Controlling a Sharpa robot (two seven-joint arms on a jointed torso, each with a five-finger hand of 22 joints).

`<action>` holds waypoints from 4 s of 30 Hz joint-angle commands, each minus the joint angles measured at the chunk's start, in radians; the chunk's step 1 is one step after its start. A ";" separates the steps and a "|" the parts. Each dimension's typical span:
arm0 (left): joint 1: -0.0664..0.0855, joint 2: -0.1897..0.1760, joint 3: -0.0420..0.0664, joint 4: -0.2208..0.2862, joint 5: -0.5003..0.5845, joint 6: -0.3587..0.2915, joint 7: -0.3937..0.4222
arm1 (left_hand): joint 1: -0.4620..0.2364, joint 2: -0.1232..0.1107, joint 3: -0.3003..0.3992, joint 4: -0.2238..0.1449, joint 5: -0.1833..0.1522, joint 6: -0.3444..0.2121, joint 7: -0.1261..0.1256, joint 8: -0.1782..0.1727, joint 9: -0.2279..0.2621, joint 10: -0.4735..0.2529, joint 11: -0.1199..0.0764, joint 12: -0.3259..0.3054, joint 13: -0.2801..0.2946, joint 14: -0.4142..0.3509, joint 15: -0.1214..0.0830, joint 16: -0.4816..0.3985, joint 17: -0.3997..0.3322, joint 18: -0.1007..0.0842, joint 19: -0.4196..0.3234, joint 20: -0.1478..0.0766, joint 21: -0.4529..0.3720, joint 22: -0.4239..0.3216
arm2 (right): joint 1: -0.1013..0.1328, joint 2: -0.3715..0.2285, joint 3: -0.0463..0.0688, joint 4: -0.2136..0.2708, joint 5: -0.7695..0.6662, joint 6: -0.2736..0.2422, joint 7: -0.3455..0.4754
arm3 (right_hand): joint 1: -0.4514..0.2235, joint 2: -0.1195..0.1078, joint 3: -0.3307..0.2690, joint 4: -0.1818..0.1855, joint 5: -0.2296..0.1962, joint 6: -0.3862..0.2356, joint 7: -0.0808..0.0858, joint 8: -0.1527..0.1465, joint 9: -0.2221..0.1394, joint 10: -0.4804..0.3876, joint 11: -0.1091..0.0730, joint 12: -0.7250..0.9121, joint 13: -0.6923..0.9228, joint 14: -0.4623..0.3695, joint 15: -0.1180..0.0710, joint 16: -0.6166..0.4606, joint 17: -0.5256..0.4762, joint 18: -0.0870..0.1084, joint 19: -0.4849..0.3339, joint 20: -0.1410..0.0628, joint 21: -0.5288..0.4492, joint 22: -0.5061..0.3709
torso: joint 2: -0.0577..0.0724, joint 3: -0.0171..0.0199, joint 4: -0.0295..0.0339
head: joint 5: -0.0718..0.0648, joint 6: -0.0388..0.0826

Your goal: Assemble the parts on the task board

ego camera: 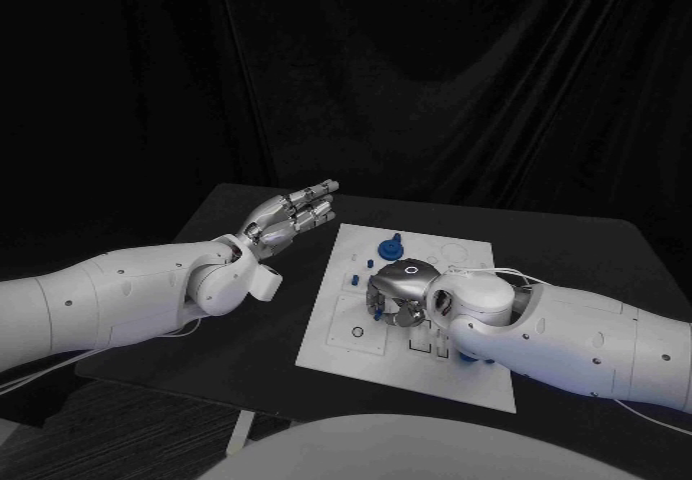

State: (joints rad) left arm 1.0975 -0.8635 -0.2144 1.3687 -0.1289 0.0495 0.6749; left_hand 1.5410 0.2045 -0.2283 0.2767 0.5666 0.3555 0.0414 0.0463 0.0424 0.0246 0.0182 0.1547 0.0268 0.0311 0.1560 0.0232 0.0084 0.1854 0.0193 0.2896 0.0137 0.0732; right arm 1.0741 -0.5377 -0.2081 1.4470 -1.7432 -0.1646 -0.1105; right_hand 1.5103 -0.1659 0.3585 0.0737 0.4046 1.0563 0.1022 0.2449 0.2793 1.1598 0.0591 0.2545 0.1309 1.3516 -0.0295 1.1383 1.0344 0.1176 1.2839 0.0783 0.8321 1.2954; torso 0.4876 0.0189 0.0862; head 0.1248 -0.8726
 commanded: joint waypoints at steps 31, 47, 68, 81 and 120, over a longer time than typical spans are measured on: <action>-0.010 0.005 0.001 -0.003 0.007 0.020 0.005 | 0.012 0.003 0.036 -0.020 0.011 -0.005 0.006 -0.002 -0.002 -0.008 0.009 0.007 -0.003 0.007 0.011 0.013 0.006 -0.012 0.012 0.004 0.006 0.016 | -0.009 0.010 0.001 -0.002 -0.003 0.064 -0.047 | -0.001 0.030 0.019 -0.037 -0.001 0.012 0.018 -0.021 0.033 0.035 -0.007 0.018 0.054 -0.038 0.009 -0.052 -0.048 0.032 -0.053 0.003 -0.097 0.077 | 0.000 0.0001 0.0005 | -0.005 0.000; -0.014 0.008 0.001 -0.008 0.007 0.027 -0.004 | 0.012 0.005 0.038 -0.020 0.011 -0.005 0.007 -0.002 -0.002 -0.009 0.009 0.006 -0.003 0.007 0.012 0.013 0.006 -0.012 0.013 0.004 0.006 0.017 | -0.013 0.017 0.001 -0.010 -0.003 0.064 -0.050 | -0.016 0.045 0.004 -0.040 -0.056 -0.082 0.037 -0.101 -0.003 -0.040 0.005 0.055 0.100 -0.064 0.023 -0.050 -0.057 0.039 -0.085 0.018 -0.136 0.067 | 0.000 0.0002 0.0004 | -0.004 0.000; -0.022 0.010 0.001 -0.012 0.007 0.030 -0.010 | 0.012 0.010 0.043 -0.019 0.011 -0.011 0.006 -0.004 -0.003 -0.008 0.015 0.011 -0.002 0.007 0.015 0.014 0.006 -0.012 0.015 0.005 0.007 0.018 | -0.013 0.015 0.001 -0.013 -0.003 0.050 -0.059 | -0.056 0.050 0.001 -0.019 -0.060 -0.224 -0.006 -0.174 -0.048 -0.175 0.027 0.143 0.178 -0.152 0.044 -0.105 -0.150 0.055 -0.160 0.038 -0.252 0.043 | 0.000 0.0005 0.0005 | -0.006 0.000; -0.024 0.012 0.001 -0.015 0.007 0.032 -0.017 | 0.011 0.012 0.044 -0.017 0.011 -0.015 0.006 -0.004 -0.003 -0.008 0.018 0.012 -0.001 0.007 0.016 0.013 0.006 -0.013 0.015 0.005 0.007 0.018 | -0.013 0.017 0.001 -0.018 -0.003 0.029 -0.073 | -0.110 0.067 0.002 0.022 -0.046 -0.243 0.003 -0.172 -0.057 -0.204 0.028 0.180 0.202 -0.153 0.047 -0.088 -0.153 0.057 -0.157 0.043 -0.264 0.039 | 0.000 0.0004 0.0004 | -0.005 0.000; -0.028 0.008 0.001 -0.019 0.007 0.030 -0.004 | 0.014 0.005 0.048 -0.021 0.012 -0.012 0.007 -0.003 -0.002 -0.008 0.022 0.014 -0.001 -0.002 0.002 0.007 0.003 -0.015 0.018 0.005 0.007 0.018 | 0.160 -0.303 0.001 0.186 0.012 0.078 -0.119 | -0.086 -0.072 -0.247 0.221 -0.262 -0.233 -0.058 -0.122 -0.068 -0.504 0.064 0.124 0.132 0.023 0.042 0.131 0.018 -0.006 0.088 0.040 0.094 0.131 | -0.003 -0.0004 0.0006 | -0.002 0.000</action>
State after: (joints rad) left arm 1.0710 -0.8569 -0.2144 1.3486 -0.1285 0.0750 0.6450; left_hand 1.5463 0.2098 -0.2091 0.2579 0.5666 0.3467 0.0500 0.0463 0.0424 0.0178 0.0294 0.1548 0.0268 0.0376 0.1625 0.0232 0.0084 0.1856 0.0282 0.2980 0.0138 0.0791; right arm 1.2369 -0.8354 -0.2076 1.6344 -1.7385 -0.1481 -0.2014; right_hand 1.4170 -0.2199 0.1118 0.2937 0.1562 0.8274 0.0483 0.1058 0.2181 0.6696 0.1201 0.3899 0.2738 1.3683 0.0124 1.2488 1.0426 0.1775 1.3632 0.1213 0.9097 1.2954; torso 0.4851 0.0187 0.0867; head 0.1235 -0.8726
